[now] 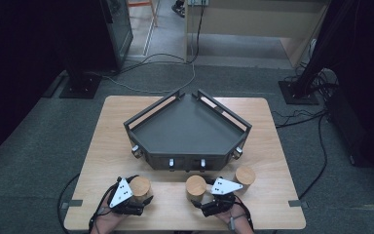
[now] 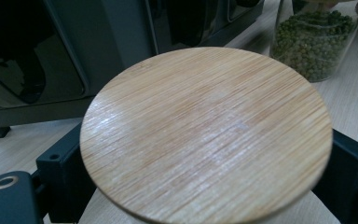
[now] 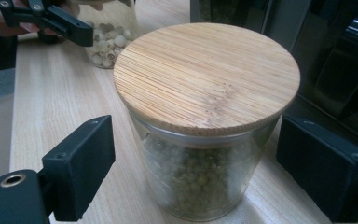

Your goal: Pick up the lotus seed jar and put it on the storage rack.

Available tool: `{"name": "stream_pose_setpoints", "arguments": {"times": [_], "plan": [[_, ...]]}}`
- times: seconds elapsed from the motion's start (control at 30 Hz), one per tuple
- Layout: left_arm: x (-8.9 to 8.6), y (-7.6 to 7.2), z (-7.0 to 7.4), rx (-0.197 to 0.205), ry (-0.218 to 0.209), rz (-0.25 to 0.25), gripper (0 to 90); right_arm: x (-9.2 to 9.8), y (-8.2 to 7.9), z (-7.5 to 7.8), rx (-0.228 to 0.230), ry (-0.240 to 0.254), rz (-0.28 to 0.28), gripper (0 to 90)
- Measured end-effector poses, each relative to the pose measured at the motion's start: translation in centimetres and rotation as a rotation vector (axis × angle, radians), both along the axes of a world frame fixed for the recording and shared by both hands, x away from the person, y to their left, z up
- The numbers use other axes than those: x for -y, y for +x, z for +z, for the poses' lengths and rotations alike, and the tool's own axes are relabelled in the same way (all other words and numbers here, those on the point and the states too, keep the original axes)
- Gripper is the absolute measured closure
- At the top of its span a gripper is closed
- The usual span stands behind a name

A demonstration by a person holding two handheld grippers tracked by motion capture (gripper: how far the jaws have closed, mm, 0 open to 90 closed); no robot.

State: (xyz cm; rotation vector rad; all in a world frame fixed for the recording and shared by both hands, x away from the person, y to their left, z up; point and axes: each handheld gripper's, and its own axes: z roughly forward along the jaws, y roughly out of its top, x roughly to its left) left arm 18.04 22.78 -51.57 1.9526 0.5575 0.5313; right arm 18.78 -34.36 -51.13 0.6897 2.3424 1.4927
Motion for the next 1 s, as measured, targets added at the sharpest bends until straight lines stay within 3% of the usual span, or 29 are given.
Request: {"name": "stream_pose_setpoints", "arguments": {"times": [0.77, 1.0], "plan": [[-0.1, 0.0, -0.1, -0.005, -0.012, 0.011, 8.4, 0.2, 0.3, -0.6, -0.019, 0.027, 0.007, 11.4], [-0.1, 0.0, -0.1, -0.004, -0.008, 0.011, 8.4, 0.6, 0.2, -1.4, 0.001, 0.068, 0.012, 11.5]]}}
